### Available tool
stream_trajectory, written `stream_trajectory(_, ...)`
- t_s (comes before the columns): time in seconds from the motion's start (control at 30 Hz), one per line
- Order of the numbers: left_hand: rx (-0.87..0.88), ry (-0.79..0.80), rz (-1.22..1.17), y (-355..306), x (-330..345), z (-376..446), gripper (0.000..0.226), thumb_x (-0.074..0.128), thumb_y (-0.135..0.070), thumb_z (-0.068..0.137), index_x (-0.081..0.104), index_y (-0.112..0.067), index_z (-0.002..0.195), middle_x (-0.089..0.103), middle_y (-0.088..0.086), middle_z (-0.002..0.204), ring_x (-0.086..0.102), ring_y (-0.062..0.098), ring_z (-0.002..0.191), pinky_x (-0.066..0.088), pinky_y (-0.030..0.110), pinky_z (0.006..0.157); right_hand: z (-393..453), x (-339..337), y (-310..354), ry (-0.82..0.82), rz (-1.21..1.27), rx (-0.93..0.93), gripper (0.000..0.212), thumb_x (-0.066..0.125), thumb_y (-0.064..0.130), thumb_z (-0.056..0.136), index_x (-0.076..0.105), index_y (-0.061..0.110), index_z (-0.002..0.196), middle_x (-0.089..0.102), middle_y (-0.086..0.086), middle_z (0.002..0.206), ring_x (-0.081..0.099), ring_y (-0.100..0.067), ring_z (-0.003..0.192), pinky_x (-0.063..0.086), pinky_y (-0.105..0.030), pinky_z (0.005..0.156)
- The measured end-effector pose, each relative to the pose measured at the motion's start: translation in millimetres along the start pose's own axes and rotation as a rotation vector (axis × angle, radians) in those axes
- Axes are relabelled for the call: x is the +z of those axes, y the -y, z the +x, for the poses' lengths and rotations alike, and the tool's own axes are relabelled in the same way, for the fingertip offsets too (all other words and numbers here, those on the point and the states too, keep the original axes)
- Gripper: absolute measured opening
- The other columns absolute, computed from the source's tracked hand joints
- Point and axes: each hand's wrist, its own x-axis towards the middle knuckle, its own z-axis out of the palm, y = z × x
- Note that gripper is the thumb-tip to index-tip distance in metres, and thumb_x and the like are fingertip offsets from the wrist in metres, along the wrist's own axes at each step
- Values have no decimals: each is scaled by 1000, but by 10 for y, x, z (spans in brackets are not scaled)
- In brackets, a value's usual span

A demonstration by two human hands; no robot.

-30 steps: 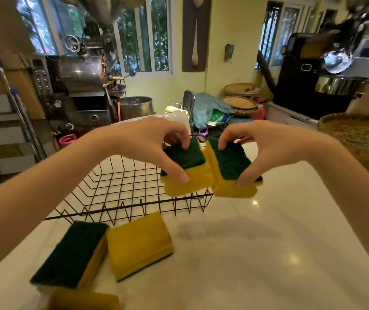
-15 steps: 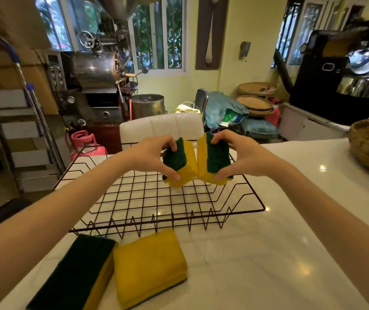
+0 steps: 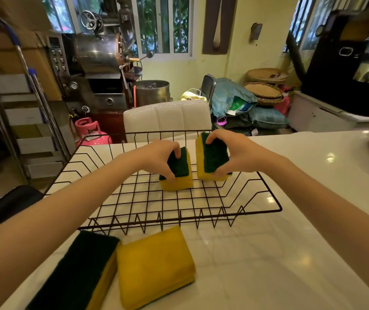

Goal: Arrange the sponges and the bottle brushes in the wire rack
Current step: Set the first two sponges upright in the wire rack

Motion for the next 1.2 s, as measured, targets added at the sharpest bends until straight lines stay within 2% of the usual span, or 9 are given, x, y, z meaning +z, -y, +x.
stream_trajectory(0.13, 10, 31, 12, -38, 19, 75, 59, 76, -26, 67, 46, -16, 116, 48, 7, 121, 41, 15, 96, 39, 26, 76, 123, 38, 34, 85, -93, 7, 75, 81, 20, 63, 41, 19, 126, 45, -1, 119, 42, -13, 101, 42, -23, 77)
stream_trajectory(0.3, 20, 3, -36, -27, 67, 86, 57, 75, -25, 67, 47, -16, 115, 47, 4, 114, 42, 15, 95, 39, 25, 76, 272, 103, 60, 198, -191, 32, 73, 79, 20, 66, 38, 17, 127, 47, -8, 126, 46, -20, 107, 43, -28, 81)
stream_trajectory(0.43, 30, -20, -74, -8, 71, 71, 55, 76, -26, 66, 48, -17, 113, 42, -1, 105, 42, 15, 94, 37, 15, 64, 366, 129, 62, 278, -228, 65, 74, 79, 21, 66, 38, 18, 128, 47, -8, 126, 44, -17, 100, 42, -29, 80)
stream_trajectory(0.53, 38, -22, -92, -9, 77, 68, 55, 75, -25, 66, 49, -17, 113, 42, -2, 105, 43, 15, 95, 36, 12, 64, 395, 101, 71, 316, -225, 84, 74, 79, 22, 66, 38, 20, 128, 46, -4, 122, 43, -17, 99, 42, -30, 79)
stream_trajectory(0.67, 38, -10, -122, -10, 72, 56, 54, 74, -22, 69, 48, -17, 115, 43, -1, 107, 44, 16, 96, 40, 16, 68, 426, 87, 87, 342, -251, 93, 73, 78, 21, 68, 38, 21, 129, 40, 1, 111, 41, -17, 98, 39, -30, 78)
stream_trajectory(0.8, 31, 5, -138, 2, 71, 57, 54, 74, -23, 69, 47, -19, 116, 44, -1, 107, 45, 16, 96, 40, 15, 67, 462, 101, 68, 352, -272, 91, 74, 78, 21, 68, 38, 21, 129, 46, -5, 125, 41, -17, 99, 39, -31, 80)
stream_trajectory(0.93, 25, 15, -125, 5, 78, 57, 53, 73, -26, 70, 48, -20, 116, 47, 1, 111, 45, 16, 99, 40, 24, 77, 489, 132, 67, 353, -297, 93, 74, 78, 21, 68, 38, 20, 130, 46, -8, 130, 42, -18, 101, 40, -31, 81)
stream_trajectory(1.03, 34, 16, -87, 3, 66, 49, 53, 73, -30, 71, 51, -22, 119, 50, 4, 122, 46, 18, 107, 38, 25, 82, 471, 143, 77, 350, -313, 81, 72, 77, 23, 69, 40, 19, 130, 46, -8, 131, 45, -23, 111, 38, -29, 82)
stream_trajectory(1.2, 16, 27, 79, -91, 32, -15, 57, 65, -34, 77, 45, -21, 129, 40, 8, 137, 39, 24, 122, 36, 30, 93, 431, 171, 166, 356, -447, 52, 69, 73, 32, 72, 42, 17, 131, 45, -11, 127, 41, -27, 116, 39, -33, 87)
